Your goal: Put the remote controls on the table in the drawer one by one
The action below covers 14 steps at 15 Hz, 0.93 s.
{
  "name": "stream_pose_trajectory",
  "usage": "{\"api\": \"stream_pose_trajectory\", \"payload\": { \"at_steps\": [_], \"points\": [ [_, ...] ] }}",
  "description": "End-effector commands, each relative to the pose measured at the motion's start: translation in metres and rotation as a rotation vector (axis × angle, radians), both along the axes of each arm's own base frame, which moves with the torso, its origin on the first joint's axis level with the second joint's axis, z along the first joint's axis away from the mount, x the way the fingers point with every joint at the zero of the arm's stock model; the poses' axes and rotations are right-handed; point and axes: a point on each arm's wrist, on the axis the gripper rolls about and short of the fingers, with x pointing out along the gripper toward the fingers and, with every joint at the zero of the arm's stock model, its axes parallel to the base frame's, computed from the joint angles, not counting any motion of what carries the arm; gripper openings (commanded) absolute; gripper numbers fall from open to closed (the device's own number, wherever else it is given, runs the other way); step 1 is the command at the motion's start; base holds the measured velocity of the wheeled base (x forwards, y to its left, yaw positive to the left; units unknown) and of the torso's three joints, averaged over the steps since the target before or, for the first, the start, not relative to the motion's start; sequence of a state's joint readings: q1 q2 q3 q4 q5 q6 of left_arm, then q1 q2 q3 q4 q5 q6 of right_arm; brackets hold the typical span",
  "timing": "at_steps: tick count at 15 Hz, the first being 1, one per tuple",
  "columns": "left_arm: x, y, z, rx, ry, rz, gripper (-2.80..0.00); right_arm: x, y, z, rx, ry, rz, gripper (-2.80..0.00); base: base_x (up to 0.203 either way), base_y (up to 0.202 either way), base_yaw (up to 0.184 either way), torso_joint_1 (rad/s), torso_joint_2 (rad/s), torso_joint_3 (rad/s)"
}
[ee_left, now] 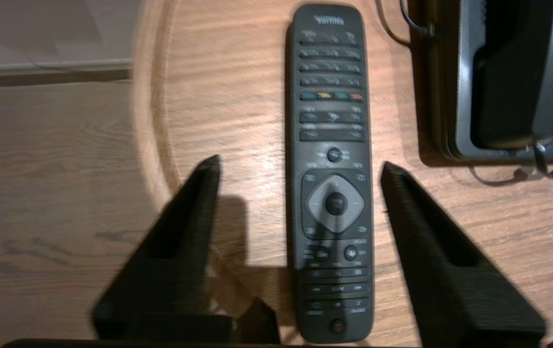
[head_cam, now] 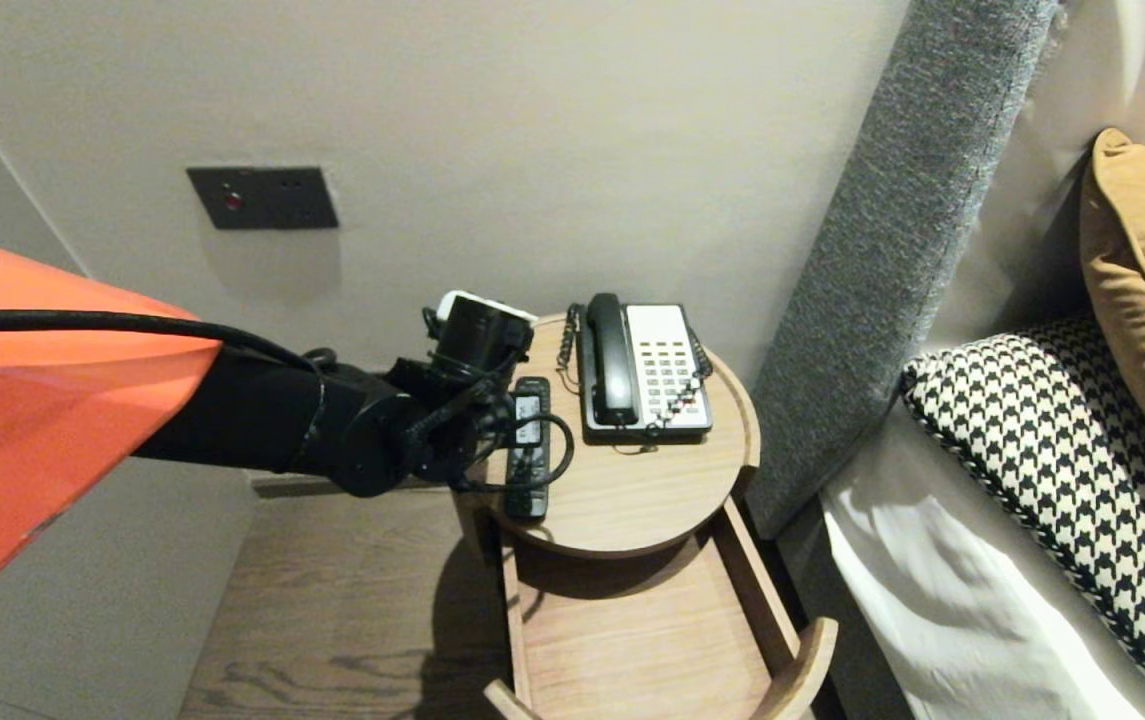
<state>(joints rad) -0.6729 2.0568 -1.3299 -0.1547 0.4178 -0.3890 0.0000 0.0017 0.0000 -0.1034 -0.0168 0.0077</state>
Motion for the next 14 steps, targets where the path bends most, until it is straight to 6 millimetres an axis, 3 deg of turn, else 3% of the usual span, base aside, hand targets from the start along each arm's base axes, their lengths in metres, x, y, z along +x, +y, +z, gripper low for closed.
{"api": "stream_pose_trajectory", "payload": {
  "at_steps": [1, 8, 14],
  "points": [
    [0.004, -0.007, -0.012, 0.009, 0.017, 0.006, 0.0, 0.003, 0.0, -0.011, 0.0, 0.039, 0.0, -2.8, 0.0, 0.0, 0.0, 0.0, 0.0, 0.0],
    [0.012, -0.032, -0.025, 0.018, -0.07, 0.081, 0.0, 0.003, 0.0, -0.011, 0.0, 0.039, 0.0, -2.8, 0.0, 0.0, 0.0, 0.0, 0.0, 0.0],
    [0.019, -0.036, -0.042, 0.028, -0.094, 0.127, 0.0, 0.003, 0.0, -0.011, 0.0, 0.039, 0.0, -2.8, 0.0, 0.0, 0.0, 0.0, 0.0, 0.0]
  ]
}}
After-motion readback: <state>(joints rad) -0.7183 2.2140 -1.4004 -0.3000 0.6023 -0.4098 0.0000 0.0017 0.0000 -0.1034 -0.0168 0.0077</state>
